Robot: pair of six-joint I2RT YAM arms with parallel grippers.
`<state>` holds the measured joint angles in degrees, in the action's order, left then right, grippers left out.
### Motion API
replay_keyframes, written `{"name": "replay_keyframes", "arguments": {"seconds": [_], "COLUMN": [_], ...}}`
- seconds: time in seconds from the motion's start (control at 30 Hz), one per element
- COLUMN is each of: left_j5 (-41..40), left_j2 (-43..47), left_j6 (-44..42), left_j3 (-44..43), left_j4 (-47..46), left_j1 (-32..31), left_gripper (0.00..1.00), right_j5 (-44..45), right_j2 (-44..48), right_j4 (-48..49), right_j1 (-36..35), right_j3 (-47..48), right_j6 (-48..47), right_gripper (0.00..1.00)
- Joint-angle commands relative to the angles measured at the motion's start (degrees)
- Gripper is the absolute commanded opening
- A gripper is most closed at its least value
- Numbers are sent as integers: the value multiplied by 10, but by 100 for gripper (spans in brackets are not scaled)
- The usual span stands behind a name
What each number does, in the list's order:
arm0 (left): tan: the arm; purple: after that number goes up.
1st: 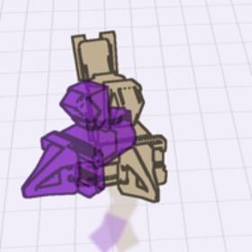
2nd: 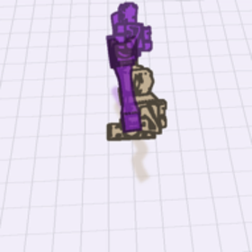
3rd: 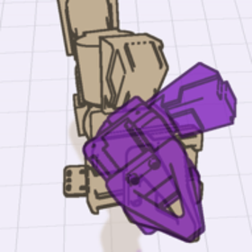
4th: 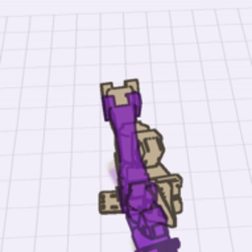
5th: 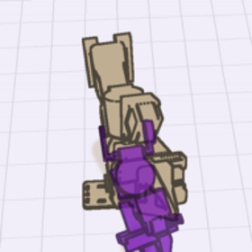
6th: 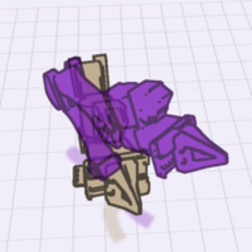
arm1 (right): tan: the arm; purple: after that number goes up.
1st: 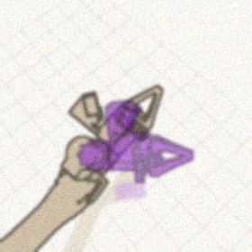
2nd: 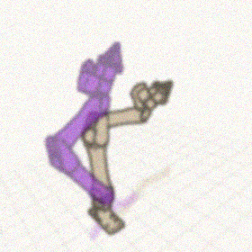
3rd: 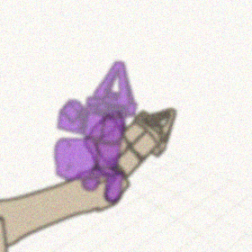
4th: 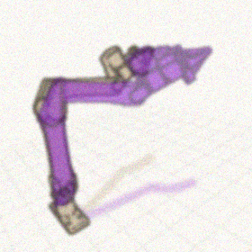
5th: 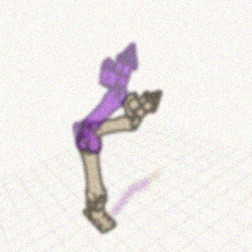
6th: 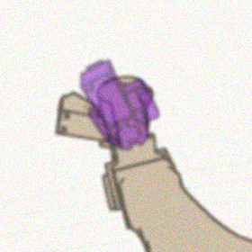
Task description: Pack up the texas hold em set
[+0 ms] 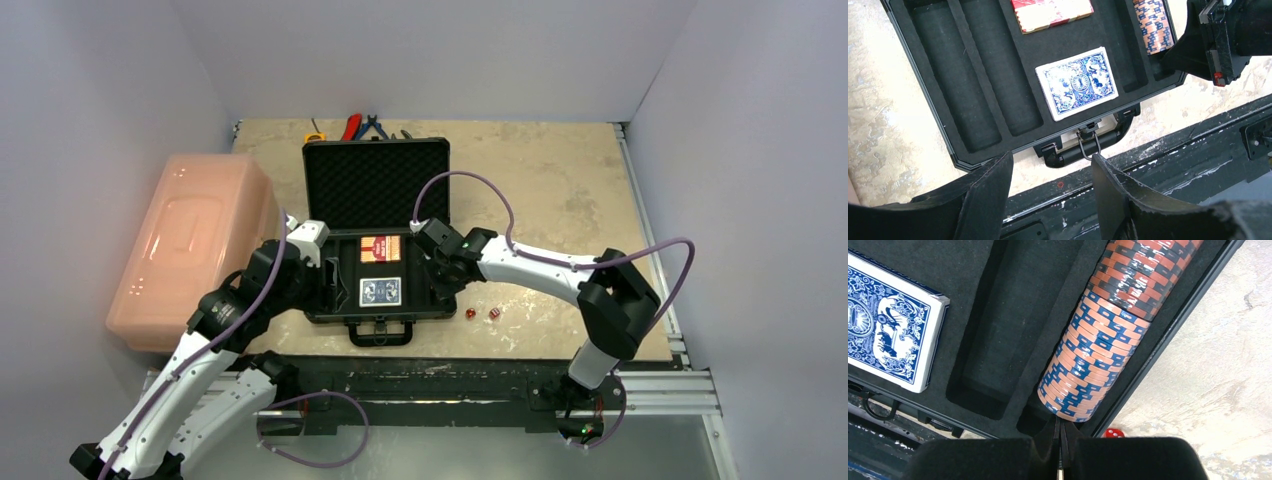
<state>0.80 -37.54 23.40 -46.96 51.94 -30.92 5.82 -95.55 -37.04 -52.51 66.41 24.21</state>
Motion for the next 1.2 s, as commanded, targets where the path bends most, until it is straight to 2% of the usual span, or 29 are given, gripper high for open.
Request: {"name": "replay_keyframes", "arguments": {"seconds": [0.0, 0.23, 0.3, 0.37, 0.4, 0.43, 0.6, 0.93, 1.17], "left_j5": [-6, -6, -6, -6, -6, -17, -25, -19, 19], "left_j2": [1, 1, 2, 4, 4, 4, 5, -1, -66], "left_j6": [2, 2, 3, 3, 3, 2, 5, -3, -52], "left_j3": [0, -1, -1, -1, -1, -1, -1, -8, -66], "left_j4": [-8, -8, -8, -7, -7, -7, -6, -11, -21], "left_j1": [-5, -10, -10, -11, -11, -11, -11, -10, -26], "left_gripper": [58, 58, 58, 58, 58, 58, 58, 65, 72], "right_j5": [60, 55, 60, 73, 80, 87, 123, 133, 89], "right_j2": [-3, 47, 70, 90, 98, 104, 128, 198, 215], "right_j4": [19, -7, -14, -25, -31, -39, -65, -70, -76], "right_j1": [7, 7, 7, 8, 8, 9, 22, 146, 222], "right_j3": [37, 43, 41, 43, 46, 51, 74, 70, 66], "right_j6": [1, 16, 25, 35, 36, 42, 60, 84, 87], "right_gripper": [0, 2, 9, 21, 21, 29, 41, 46, 70]}}
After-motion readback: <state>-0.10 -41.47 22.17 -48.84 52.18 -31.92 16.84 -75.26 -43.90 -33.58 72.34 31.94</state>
